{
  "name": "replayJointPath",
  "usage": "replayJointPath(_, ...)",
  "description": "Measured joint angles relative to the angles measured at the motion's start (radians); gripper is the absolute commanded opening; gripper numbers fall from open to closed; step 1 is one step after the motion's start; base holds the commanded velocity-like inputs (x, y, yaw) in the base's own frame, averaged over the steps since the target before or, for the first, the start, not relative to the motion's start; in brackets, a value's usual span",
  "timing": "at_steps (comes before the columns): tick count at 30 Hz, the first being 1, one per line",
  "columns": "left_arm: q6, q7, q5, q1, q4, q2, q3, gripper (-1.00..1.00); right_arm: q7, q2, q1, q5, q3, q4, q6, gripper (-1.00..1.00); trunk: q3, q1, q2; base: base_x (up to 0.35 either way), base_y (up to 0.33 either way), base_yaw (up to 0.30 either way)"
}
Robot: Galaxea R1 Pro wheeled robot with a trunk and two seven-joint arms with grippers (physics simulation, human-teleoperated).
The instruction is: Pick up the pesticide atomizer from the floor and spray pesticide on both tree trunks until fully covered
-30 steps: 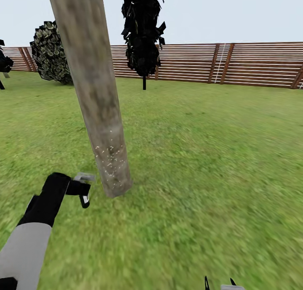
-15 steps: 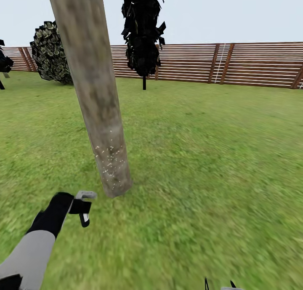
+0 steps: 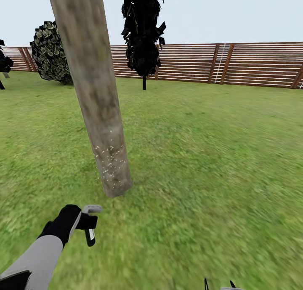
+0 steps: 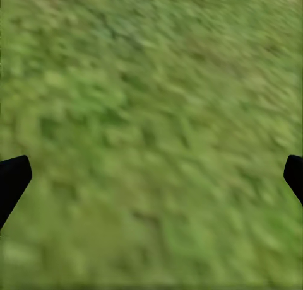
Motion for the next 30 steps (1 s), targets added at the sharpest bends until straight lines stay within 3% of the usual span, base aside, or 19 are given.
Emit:
replayJointPath(6,-0.011,0.0,-0.006,0.001,0.008,0.005,0.001,-1.0,0.001,0.0,0.0,0.0,0.0,0.0,0.0,1.0,0.0,0.0,0.0,0.0,0.0,0.131)
replayJointPath(9,-0.053,0.001,-0.004,0.022,0.022,0.006,0.003,-1.0,0.001,0.001,0.0,0.0,0.0,0.0,0.0,1.0,0.0,0.0,0.0,0.013,0.0,0.231)
replayJointPath(18,-0.101,0.002,-0.002,0.037,0.059,-0.001,0.004,-1.0,0.0,0.0,0.0,0.0,0.0,0.001,0.0,1.0,0.0,0.0,0.0,0.291,-0.045,0.024)
replayJointPath(26,-0.144,0.018,0.0,0.037,0.063,-0.006,0.004,-1.0,0.0,-0.004,0.0,0.001,0.0,0.002,0.0,1.0,0.0,0.0,0.0,0.167,-0.216,0.0)
replayJointPath(30,-0.183,0.096,0.017,0.037,0.071,-0.062,0.006,-1.0,0.0,-0.002,0.0,0.001,0.0,0.0,0.0,1.0,0.0,0.0,0.0,-0.121,-0.246,0.0)
